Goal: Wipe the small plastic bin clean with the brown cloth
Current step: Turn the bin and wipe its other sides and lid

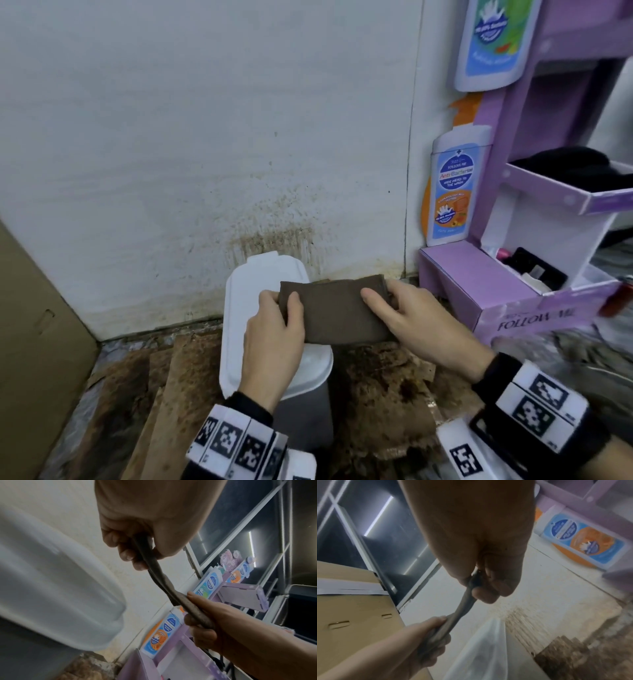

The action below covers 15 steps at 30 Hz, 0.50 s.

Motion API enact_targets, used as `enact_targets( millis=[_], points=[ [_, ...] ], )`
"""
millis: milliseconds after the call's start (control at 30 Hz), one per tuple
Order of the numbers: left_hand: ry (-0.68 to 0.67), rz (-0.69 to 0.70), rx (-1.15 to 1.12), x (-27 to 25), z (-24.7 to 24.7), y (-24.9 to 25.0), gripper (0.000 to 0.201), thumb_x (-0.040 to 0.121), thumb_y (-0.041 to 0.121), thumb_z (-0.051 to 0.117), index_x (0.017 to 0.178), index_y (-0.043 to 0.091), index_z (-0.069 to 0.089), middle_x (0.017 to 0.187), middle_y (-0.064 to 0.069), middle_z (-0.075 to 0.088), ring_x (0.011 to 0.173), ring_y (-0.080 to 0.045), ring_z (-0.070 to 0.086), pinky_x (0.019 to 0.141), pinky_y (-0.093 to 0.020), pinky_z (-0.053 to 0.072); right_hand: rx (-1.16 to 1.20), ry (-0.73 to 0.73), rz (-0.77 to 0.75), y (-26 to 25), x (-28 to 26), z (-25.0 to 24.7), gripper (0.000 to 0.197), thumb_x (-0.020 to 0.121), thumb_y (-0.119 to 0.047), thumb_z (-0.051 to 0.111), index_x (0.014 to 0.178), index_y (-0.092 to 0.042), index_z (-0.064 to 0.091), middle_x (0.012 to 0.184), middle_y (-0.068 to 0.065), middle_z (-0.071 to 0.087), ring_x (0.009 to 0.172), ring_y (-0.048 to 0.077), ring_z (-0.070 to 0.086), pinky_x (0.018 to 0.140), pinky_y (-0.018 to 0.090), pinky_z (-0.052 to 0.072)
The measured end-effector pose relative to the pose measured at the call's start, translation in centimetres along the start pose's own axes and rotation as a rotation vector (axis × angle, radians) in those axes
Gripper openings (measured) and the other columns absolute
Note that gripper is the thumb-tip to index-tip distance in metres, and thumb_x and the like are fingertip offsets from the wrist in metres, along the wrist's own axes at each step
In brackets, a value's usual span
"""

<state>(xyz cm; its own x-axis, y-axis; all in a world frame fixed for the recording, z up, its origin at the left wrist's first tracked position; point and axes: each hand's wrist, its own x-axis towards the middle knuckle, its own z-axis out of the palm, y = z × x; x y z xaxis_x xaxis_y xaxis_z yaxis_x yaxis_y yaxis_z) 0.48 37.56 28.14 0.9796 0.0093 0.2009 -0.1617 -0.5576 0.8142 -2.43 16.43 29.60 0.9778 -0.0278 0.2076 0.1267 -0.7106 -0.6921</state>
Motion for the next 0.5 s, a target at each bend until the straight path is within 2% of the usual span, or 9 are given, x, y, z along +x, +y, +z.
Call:
enact_targets(
  millis=[67,100,167,200,233,300,367,400,500],
  points=[
    [-0.045,0.047,-0.037,-0.2,0.9,1.8,0.032,0.106,0.044,0.041,0.097,0.015,0.049,0.084,-0.011,0.062,0.073,-0.022,0.062,0.059,-0.033,0.044,-0.05,0.001,-0.008,0.2,-0.5,-3.0,0.038,0.104,-0.048,0.049,0.073,-0.027,0.047,0.061,-0.009,0.053,0.055,-0.005,0.057,0.053,0.017,0.04],
    [-0.062,0.071,-0.043,-0.3,1.3,2.8,0.032,0.106,0.045,0.04,0.097,0.015,0.049,0.084,-0.014,0.062,0.072,-0.021,0.061,0.057,-0.03,0.041,-0.079,0.006,-0.013,0.5,-0.6,-4.6,0.04,0.103,-0.05,0.049,0.072,-0.025,0.048,0.06,-0.007,0.054,0.053,-0.002,0.057,0.052,0.018,0.04],
    [-0.093,0.116,-0.071,-0.4,2.3,5.1,0.033,0.107,0.045,0.039,0.097,0.015,0.049,0.081,-0.011,0.059,0.068,-0.014,0.058,0.053,-0.022,0.036,-0.152,0.019,-0.014,1.3,-0.9,-7.6,0.046,0.101,-0.056,0.046,0.075,-0.019,0.052,0.06,-0.001,0.059,0.053,0.004,0.057,0.052,0.023,0.039],
    [-0.114,0.133,-0.091,-0.4,2.9,6.3,0.033,0.107,0.045,0.038,0.097,0.016,0.049,0.08,-0.007,0.058,0.066,-0.011,0.057,0.052,-0.023,0.038,-0.175,0.018,-0.008,1.8,-1.1,-9.0,0.049,0.1,-0.06,0.045,0.078,-0.017,0.055,0.063,0.002,0.062,0.056,0.006,0.058,0.053,0.024,0.04],
    [-0.141,0.152,-0.108,-0.5,3.5,7.4,0.033,0.107,0.046,0.037,0.098,0.016,0.049,0.082,-0.004,0.059,0.068,-0.009,0.057,0.055,-0.026,0.041,-0.185,0.015,0.0,2.5,-1.4,-10.3,0.051,0.1,-0.06,0.044,0.081,-0.014,0.057,0.065,0.004,0.066,0.057,0.008,0.06,0.056,0.027,0.043],
    [-0.204,0.194,-0.127,-0.5,5.1,9.6,0.034,0.107,0.047,0.035,0.102,0.017,0.049,0.092,-0.008,0.063,0.079,-0.019,0.063,0.07,-0.042,0.051,-0.214,0.046,0.005,3.6,-2.3,-12.9,0.053,0.101,-0.056,0.045,0.082,-0.008,0.057,0.063,0.008,0.064,0.057,0.015,0.059,0.062,0.037,0.049],
    [-0.259,0.239,-0.116,-0.5,6.9,11.6,0.033,0.108,0.046,0.034,0.105,0.015,0.047,0.093,-0.011,0.064,0.082,-0.025,0.063,0.074,-0.05,0.051,-0.201,0.088,0.036,4.8,-3.5,-15.1,0.052,0.102,-0.052,0.048,0.081,-0.005,0.056,0.058,0.01,0.061,0.056,0.019,0.058,0.067,0.046,0.052],
    [-0.282,0.265,-0.102,-0.5,7.9,12.5,0.032,0.108,0.044,0.033,0.105,0.015,0.046,0.089,-0.01,0.062,0.079,-0.025,0.062,0.069,-0.047,0.048,-0.18,0.095,0.061,5.6,-4.3,-16.1,0.051,0.102,-0.051,0.048,0.082,-0.005,0.057,0.057,0.009,0.062,0.054,0.018,0.059,0.066,0.044,0.052],
    [-0.348,0.325,-0.075,-0.7,11.3,14.8,0.025,0.109,0.037,0.034,0.104,0.014,0.044,0.079,-0.005,0.056,0.072,-0.023,0.058,0.059,-0.037,0.034,-0.117,0.102,0.132,8.1,-6.8,-18.4,0.043,0.104,-0.047,0.047,0.084,-0.011,0.059,0.053,0.009,0.067,0.046,0.012,0.061,0.052,0.019,0.041]
  ],
)
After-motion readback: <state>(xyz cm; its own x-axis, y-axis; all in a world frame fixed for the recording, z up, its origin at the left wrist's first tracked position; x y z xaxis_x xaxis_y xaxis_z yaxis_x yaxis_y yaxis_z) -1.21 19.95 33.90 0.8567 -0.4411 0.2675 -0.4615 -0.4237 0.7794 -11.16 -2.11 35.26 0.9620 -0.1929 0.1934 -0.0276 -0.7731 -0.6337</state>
